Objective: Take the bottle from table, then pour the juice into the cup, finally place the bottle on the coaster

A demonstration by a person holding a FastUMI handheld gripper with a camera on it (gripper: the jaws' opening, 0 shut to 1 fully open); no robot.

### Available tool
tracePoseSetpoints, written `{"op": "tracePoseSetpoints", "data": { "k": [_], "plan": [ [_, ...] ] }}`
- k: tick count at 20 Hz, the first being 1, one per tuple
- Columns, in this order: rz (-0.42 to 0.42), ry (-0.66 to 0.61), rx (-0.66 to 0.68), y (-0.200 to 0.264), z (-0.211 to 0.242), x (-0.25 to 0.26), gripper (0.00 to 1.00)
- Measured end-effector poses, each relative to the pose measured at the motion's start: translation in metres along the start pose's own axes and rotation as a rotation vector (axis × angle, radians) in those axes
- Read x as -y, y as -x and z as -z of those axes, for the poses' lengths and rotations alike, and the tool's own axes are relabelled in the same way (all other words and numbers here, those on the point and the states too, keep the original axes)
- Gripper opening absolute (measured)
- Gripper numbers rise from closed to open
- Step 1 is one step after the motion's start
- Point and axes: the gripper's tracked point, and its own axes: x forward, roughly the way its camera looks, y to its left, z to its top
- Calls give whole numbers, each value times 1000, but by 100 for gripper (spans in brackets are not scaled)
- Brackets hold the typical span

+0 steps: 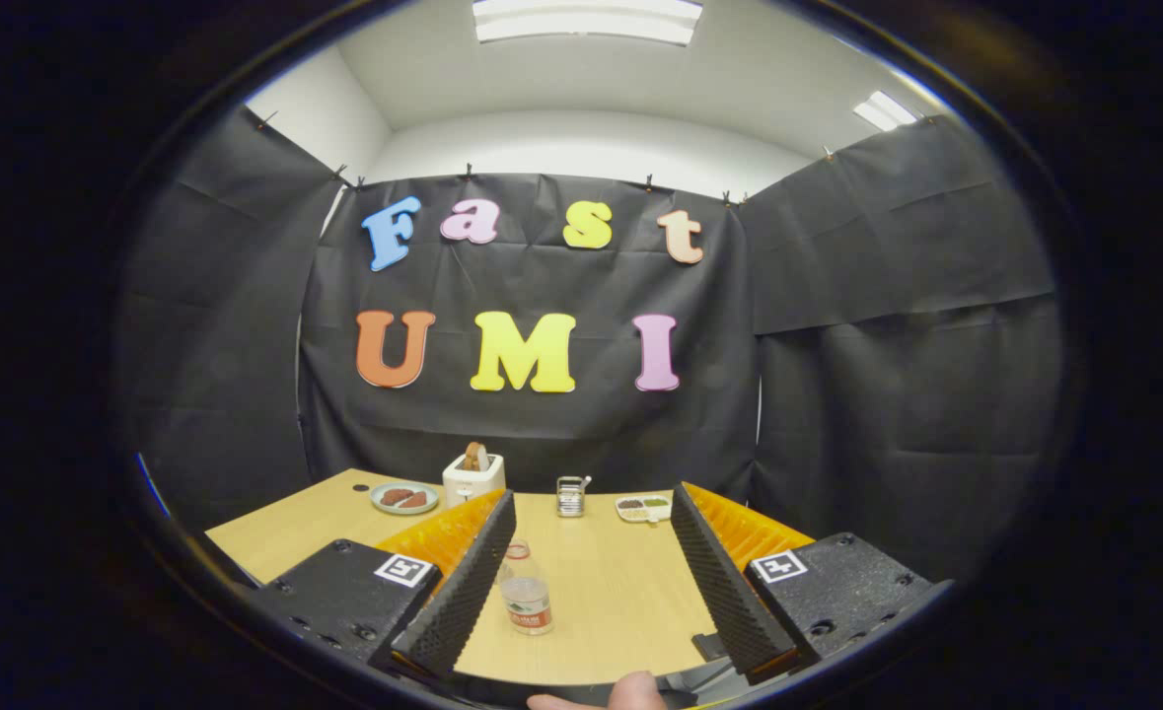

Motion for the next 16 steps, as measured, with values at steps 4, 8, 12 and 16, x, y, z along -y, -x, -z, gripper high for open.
{"op": "tracePoseSetpoints", "data": {
  "k": [4, 8, 12, 16],
  "plan": [
    [-10, -8, -8, 0, 2, -2, 100],
    [-12, 0, -19, 0, 4, -2, 100],
    [18, 15, -3, -1, 1, 8, 100],
    [-2, 28, -14, 0, 7, -3, 100]
  ]
}}
